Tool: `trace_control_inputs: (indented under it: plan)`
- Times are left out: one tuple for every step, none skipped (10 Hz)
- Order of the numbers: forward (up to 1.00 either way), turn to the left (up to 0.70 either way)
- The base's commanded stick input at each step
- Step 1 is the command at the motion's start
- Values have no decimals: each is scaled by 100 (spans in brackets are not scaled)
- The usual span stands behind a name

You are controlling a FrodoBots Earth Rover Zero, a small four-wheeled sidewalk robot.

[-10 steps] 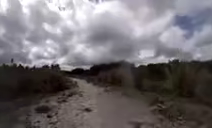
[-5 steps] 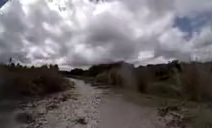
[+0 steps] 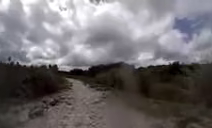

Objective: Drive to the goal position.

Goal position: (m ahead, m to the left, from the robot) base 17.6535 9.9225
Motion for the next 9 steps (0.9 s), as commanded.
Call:
trace_control_inputs:
  plan:
    - [69, 14]
    - [69, 14]
    - [69, 14]
    - [69, 14]
    - [69, 14]
    - [69, 14]
    - [69, 14]
    - [69, 14]
    - [69, 14]
